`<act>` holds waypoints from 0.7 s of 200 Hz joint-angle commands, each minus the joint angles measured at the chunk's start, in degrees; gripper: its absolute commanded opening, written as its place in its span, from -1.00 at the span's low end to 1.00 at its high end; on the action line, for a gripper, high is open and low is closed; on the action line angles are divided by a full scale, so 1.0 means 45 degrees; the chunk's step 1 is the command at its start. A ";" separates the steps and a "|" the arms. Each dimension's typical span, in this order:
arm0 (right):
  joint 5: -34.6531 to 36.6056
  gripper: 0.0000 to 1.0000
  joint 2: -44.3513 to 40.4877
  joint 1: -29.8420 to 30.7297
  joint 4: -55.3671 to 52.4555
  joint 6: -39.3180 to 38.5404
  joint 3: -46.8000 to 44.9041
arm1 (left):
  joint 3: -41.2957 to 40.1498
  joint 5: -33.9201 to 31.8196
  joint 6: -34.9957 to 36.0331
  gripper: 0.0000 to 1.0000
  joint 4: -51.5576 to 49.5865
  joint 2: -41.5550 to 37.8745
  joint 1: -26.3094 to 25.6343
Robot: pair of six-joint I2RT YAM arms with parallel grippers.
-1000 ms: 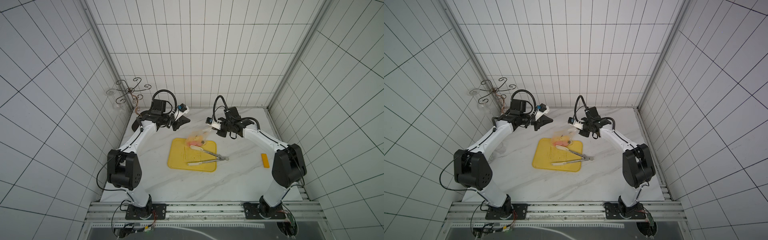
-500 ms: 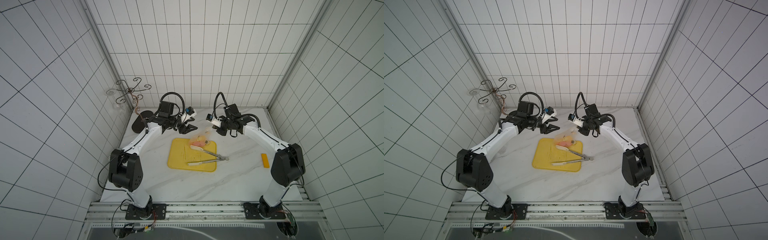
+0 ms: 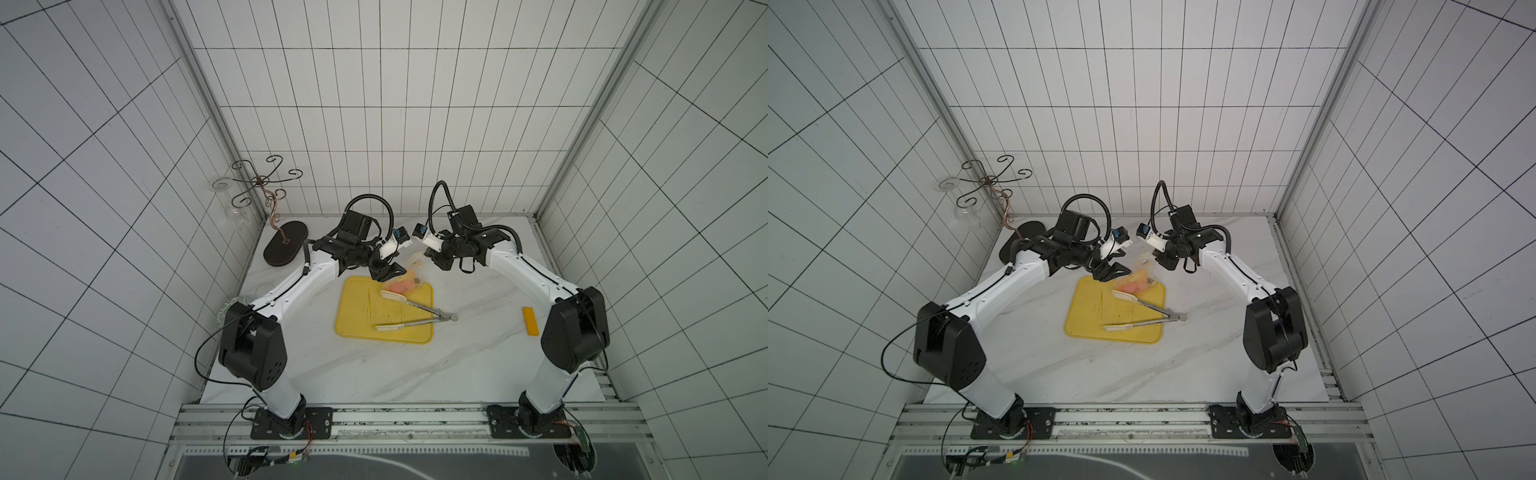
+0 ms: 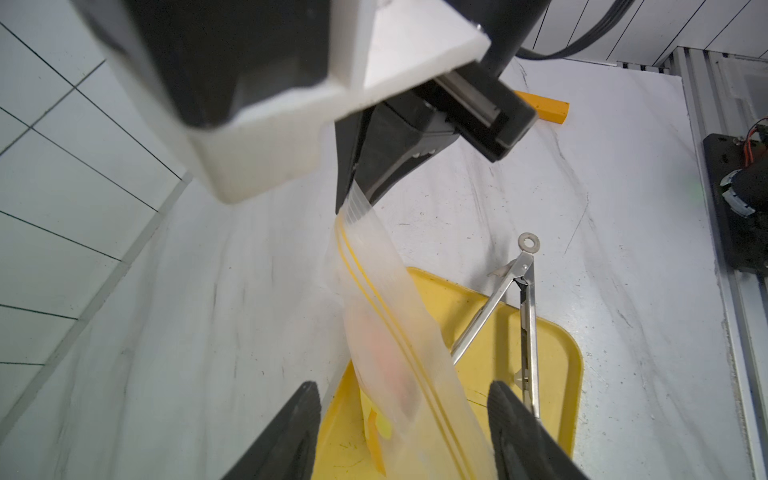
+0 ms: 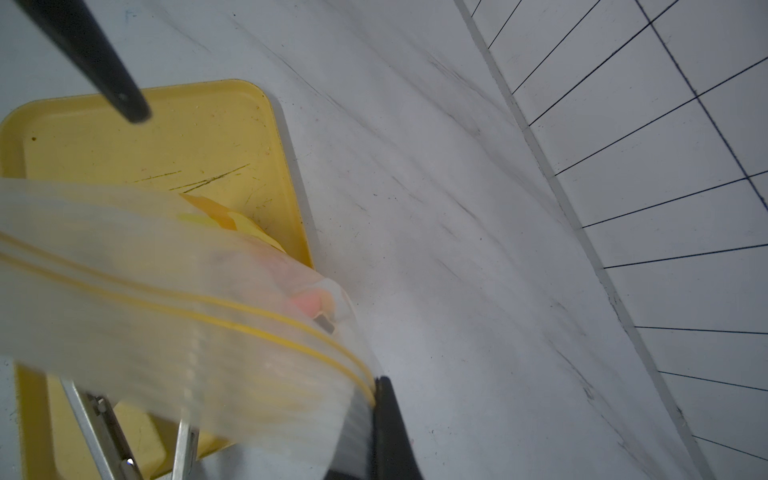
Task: Put the cookies into a resealable bag to prevent moisture
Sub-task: Close the ziploc bag at the center of the board, then place the ziploc bag at the center of the board.
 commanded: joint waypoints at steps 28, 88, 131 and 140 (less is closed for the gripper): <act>-0.0276 -1.00 0.0241 -0.0071 -0.0331 0.0245 0.1111 | -0.0801 -0.2945 -0.1756 0.29 -0.0141 -0.0820 -0.1539; -0.0456 -1.00 0.0114 -0.0081 -0.0409 0.0346 0.0967 | -0.0105 -0.5403 -0.1537 -0.32 -0.0073 0.0082 -0.1628; -0.0495 -1.00 0.0116 -0.0141 -0.0390 0.0346 0.1009 | 0.0266 -0.6436 -0.1164 -0.94 -0.1711 0.0133 -0.1650; -0.0457 -1.00 0.0105 -0.0132 -0.0370 0.0346 0.1028 | 0.0330 -0.6810 -0.1154 -1.00 -0.1876 0.0096 -0.1570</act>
